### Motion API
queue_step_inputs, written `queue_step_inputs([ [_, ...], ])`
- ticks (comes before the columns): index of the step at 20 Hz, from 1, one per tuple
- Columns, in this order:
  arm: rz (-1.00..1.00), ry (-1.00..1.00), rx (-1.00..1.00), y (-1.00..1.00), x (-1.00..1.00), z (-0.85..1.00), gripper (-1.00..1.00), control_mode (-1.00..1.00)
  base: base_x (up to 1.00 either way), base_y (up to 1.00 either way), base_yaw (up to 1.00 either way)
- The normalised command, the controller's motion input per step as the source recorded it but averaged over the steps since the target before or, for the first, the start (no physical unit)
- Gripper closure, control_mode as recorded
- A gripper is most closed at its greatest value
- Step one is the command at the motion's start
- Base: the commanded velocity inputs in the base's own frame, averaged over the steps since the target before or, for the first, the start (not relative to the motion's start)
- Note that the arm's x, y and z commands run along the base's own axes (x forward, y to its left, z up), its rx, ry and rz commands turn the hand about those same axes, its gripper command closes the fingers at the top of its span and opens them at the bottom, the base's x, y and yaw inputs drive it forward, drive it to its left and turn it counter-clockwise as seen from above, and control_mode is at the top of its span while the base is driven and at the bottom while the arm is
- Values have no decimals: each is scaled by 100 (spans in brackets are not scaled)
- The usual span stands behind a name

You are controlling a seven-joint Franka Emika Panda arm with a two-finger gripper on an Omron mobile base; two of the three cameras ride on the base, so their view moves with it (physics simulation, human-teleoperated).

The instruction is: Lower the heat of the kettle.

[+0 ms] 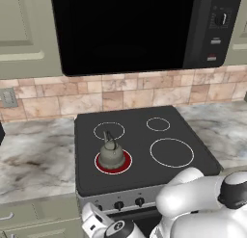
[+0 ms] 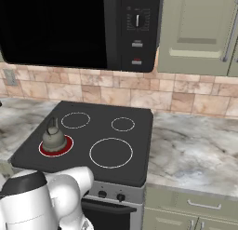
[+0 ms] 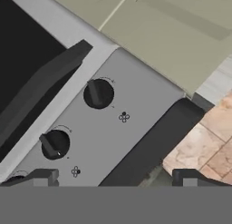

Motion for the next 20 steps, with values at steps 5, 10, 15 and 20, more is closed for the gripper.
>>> queue_step_inputs([
  [5,0,-9,-1,0,3,-7,-100,-100,0,0,0],
  [10,0,-7,-1,0,5,-1,-100,-100,0,0,0],
  [15,0,-7,-7,0,1,-5,-100,-100,0,0,0],
  [20,0,-4,-7,0,1,-9,-100,-100,0,0,0],
])
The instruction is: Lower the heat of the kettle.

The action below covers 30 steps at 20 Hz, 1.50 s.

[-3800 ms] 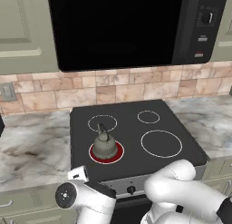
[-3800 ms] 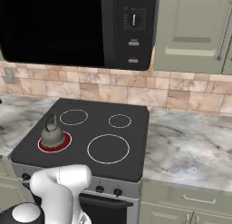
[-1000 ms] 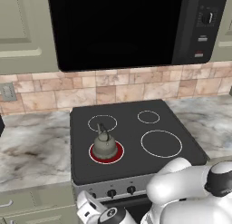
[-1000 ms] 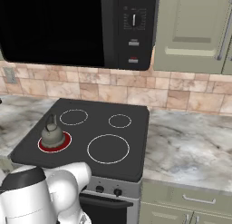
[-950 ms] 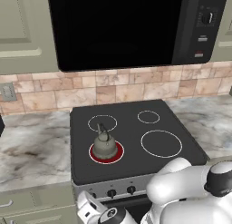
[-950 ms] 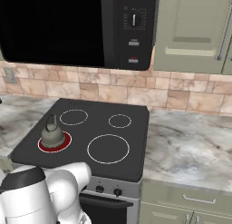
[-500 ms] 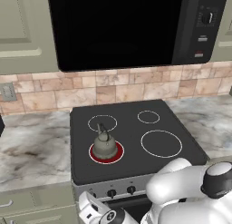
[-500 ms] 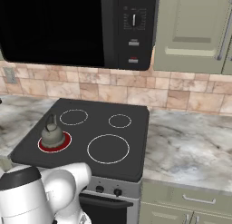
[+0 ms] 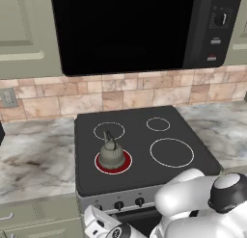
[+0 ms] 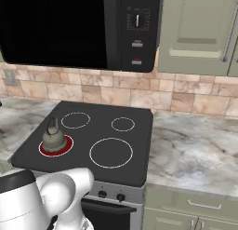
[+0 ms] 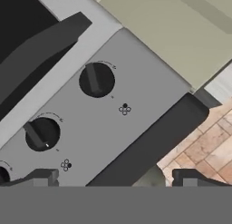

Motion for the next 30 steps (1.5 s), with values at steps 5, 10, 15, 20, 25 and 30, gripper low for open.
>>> queue_step_inputs([
  [5,0,-2,-4,1,6,-8,-100,-100,0,0,0],
  [10,1,0,-2,11,16,-3,-100,-100,0,0,0],
  [15,3,0,0,12,17,-5,-100,-100,0,0,0],
  [20,6,0,0,0,13,-7,-100,-100,0,0,0],
  [25,5,0,0,0,2,-15,-100,-100,0,0,0],
  [30,4,0,0,0,0,-16,-100,-100,0,0,0],
])
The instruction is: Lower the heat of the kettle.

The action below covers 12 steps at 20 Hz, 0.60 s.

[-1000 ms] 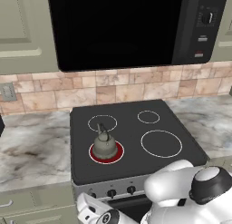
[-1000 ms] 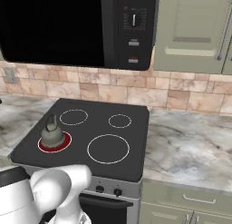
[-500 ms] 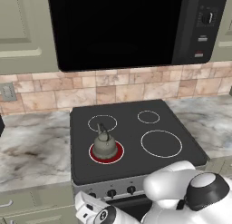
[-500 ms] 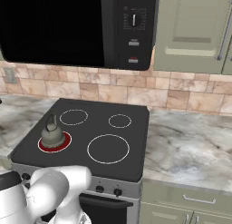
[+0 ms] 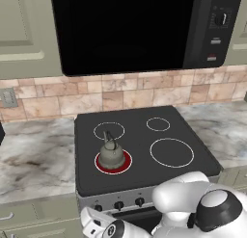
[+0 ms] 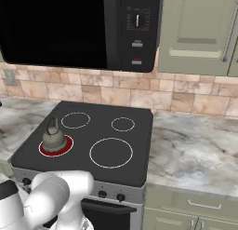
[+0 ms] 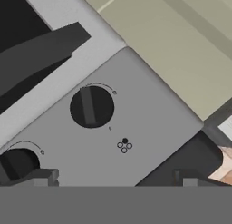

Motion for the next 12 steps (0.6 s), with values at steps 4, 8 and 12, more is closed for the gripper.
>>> queue_step_inputs([
  [4,3,0,0,0,0,-13,-100,-100,0,0,0],
  [8,2,0,0,0,3,-10,-100,-100,0,0,0],
  [12,2,0,0,0,5,-12,-100,-100,0,0,0],
])
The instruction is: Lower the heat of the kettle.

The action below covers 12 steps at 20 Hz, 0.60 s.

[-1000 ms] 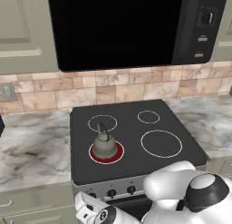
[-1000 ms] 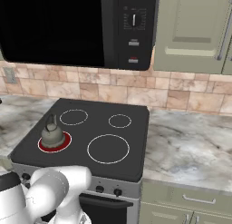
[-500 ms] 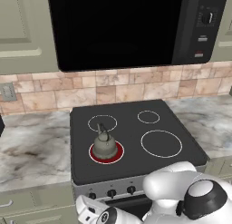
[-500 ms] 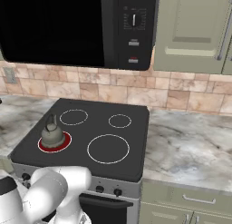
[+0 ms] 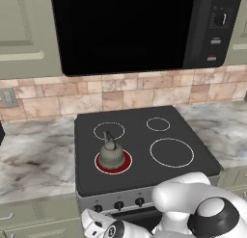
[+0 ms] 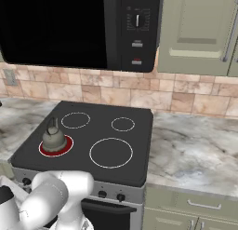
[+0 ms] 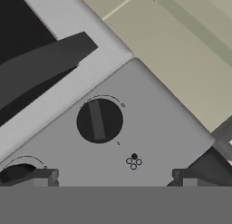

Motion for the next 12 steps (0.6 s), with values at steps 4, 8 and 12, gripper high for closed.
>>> queue_step_inputs([
  [4,2,0,0,0,8,-11,-100,-100,0,0,0],
  [8,1,0,0,0,12,-6,-100,-100,0,0,0],
  [12,0,0,0,1,12,-2,-100,-100,0,0,0],
])
